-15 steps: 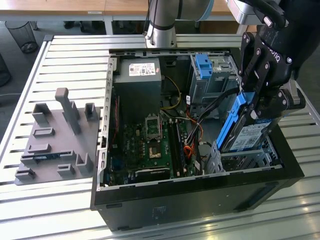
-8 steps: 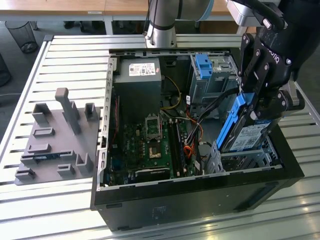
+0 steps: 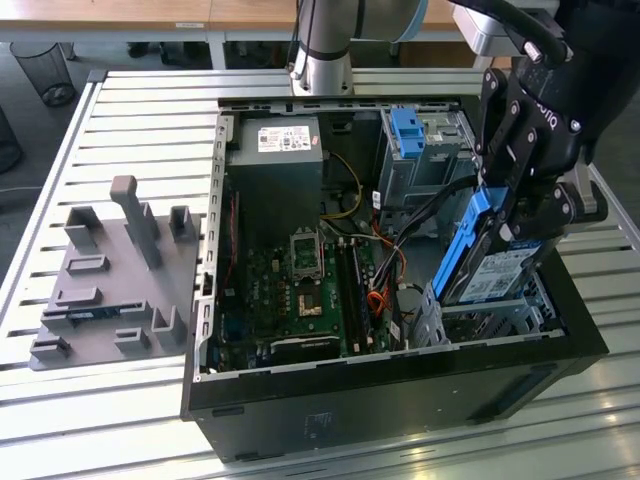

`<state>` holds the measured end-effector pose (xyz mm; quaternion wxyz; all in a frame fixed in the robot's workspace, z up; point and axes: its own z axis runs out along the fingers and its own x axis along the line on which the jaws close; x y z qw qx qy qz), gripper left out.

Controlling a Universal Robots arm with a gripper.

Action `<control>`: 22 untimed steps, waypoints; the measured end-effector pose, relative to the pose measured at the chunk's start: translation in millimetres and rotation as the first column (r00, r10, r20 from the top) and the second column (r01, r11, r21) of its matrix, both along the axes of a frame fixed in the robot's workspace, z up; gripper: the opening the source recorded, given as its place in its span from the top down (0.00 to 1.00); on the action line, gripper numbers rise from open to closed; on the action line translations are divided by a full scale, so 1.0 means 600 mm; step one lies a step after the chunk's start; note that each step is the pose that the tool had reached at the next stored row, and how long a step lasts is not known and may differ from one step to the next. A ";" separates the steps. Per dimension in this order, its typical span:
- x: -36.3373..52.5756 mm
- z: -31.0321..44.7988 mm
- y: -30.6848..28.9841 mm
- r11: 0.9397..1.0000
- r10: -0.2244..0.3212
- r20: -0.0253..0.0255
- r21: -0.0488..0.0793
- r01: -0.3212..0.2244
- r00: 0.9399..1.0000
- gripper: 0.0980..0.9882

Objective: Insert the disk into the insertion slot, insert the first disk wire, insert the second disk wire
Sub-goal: 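Insert the disk into the insertion slot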

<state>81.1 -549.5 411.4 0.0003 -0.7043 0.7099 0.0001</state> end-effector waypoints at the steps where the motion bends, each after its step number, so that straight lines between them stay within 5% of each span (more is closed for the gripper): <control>1: 0.000 0.000 0.0000 1.000 0.000 0.000 0.000 0.000 1.000 0.70; 22: 0.000 -0.011 0.0000 1.000 0.000 0.000 0.000 0.000 1.000 0.70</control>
